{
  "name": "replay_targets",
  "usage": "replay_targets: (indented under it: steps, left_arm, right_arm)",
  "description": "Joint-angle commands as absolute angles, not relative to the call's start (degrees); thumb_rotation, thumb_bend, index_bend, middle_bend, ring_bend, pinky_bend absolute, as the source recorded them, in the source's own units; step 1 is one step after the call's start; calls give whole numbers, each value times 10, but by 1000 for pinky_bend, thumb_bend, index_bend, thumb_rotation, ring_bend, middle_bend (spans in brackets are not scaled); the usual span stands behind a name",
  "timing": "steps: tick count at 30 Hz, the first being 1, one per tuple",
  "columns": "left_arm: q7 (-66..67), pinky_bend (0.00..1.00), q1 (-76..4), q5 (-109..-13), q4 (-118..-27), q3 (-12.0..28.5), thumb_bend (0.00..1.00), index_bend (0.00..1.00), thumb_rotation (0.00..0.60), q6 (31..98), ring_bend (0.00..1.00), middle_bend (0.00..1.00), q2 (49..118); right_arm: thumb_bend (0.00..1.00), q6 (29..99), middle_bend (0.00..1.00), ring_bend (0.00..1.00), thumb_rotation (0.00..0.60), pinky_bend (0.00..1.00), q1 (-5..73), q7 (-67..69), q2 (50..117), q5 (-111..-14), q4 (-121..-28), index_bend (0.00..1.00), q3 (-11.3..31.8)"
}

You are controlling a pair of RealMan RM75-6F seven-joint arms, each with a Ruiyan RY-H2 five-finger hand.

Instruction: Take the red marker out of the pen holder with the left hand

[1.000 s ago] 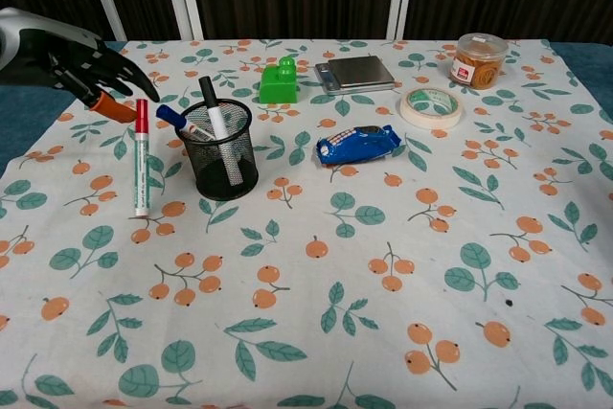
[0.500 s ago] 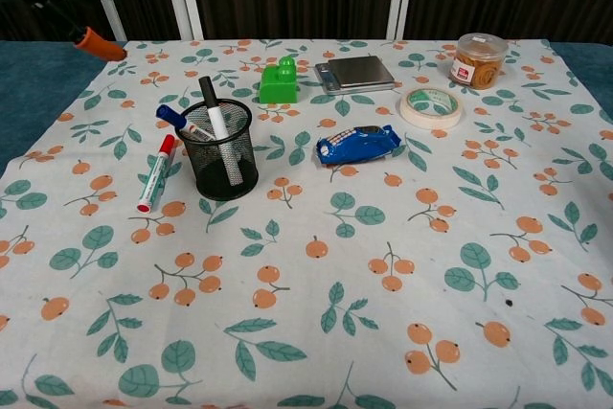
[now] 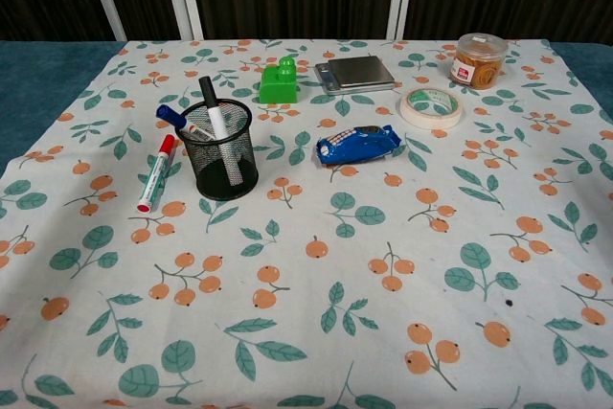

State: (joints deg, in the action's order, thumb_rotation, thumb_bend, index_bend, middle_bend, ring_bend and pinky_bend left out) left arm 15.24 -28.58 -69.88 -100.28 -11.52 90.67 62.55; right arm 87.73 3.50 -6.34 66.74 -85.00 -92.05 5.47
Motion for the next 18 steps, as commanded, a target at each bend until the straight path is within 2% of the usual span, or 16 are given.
replay_targets:
  steps: [1,8,18]
  left_arm:
    - [79,0,-212,-754,-953,-153,190,132,600,937,0,21,637]
    - [8,0,-157,-798,-890,-125,190,132,600,970,0,20,669]
    - [-29,0,-130,-807,-879,-87,190,143,600,956,0,20,652]
  right_arm:
    - [158,878,0,64,600,173,35,-63,668,-852,-919,71,54]
    - [153,879,0,64,600,173,36,-62,668,-855,-916,71,55]
    - [153,877,0,64,600,173,37,-61,668,-856,-916,70,53]
